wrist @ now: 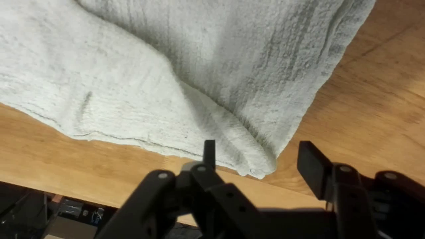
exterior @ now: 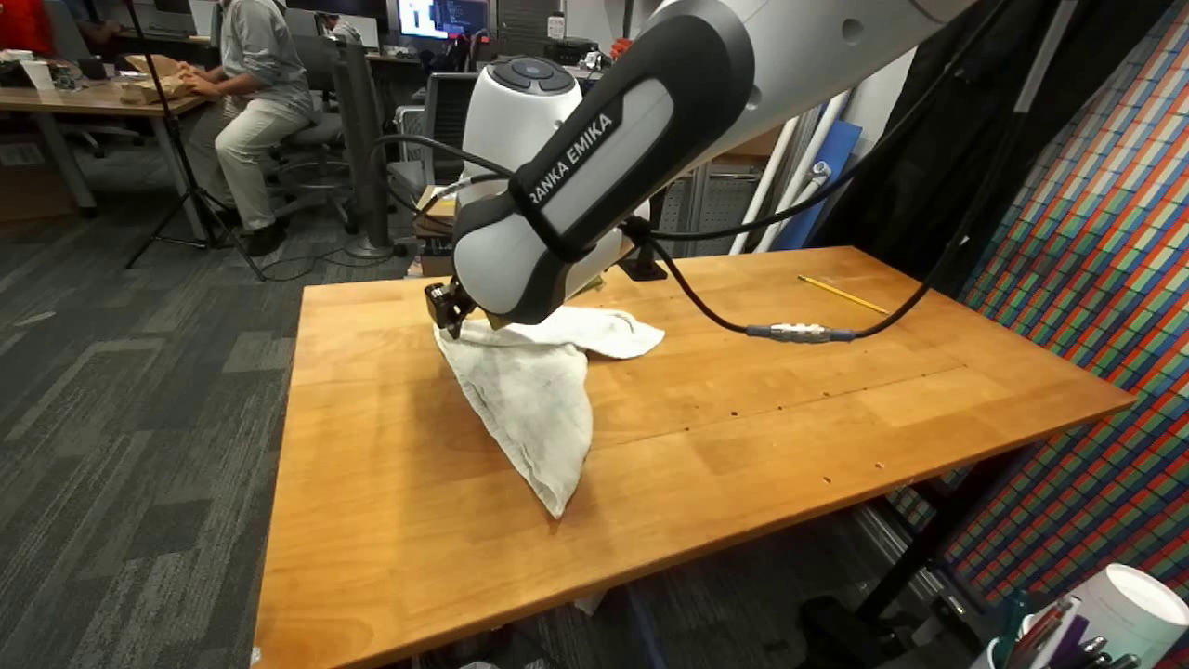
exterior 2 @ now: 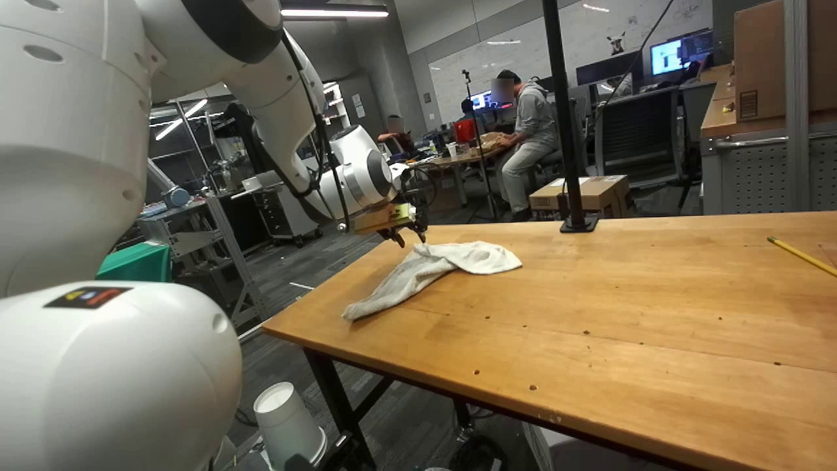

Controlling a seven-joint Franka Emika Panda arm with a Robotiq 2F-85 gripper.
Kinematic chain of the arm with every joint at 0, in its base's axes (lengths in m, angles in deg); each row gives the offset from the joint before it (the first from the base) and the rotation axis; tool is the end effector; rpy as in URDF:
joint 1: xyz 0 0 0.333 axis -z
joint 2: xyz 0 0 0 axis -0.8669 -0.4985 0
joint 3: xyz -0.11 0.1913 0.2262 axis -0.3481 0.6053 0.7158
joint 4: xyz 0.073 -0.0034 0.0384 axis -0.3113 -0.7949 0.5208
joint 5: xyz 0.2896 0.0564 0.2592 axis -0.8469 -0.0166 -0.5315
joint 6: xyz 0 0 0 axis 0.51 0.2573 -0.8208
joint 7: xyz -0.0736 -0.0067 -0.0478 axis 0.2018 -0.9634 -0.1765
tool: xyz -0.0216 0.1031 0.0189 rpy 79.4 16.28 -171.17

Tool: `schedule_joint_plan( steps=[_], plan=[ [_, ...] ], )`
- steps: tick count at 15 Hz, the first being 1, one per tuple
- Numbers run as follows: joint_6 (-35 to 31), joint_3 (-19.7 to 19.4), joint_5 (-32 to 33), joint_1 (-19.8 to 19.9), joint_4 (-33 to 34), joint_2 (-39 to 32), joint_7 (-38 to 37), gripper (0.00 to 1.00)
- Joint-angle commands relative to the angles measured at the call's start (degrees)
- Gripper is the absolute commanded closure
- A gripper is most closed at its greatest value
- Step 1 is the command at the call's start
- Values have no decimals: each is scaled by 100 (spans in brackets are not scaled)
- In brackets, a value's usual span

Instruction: Fold the cloth on the table

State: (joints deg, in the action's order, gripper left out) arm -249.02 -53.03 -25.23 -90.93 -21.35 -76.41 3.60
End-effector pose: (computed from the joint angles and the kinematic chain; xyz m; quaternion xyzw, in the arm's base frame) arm 0.6034 0.3136 0.2658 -0.9515 -0.2119 -0.2231 0.0009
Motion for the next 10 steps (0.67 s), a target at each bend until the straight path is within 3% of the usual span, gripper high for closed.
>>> schedule_joint_plan(
  steps=[1, 10],
  plan=[
    [-154, -61, 267, 64, -197, 211, -134, 2],
    [-634, 171, 267, 847, -829, 524, 562, 0]
  ],
)
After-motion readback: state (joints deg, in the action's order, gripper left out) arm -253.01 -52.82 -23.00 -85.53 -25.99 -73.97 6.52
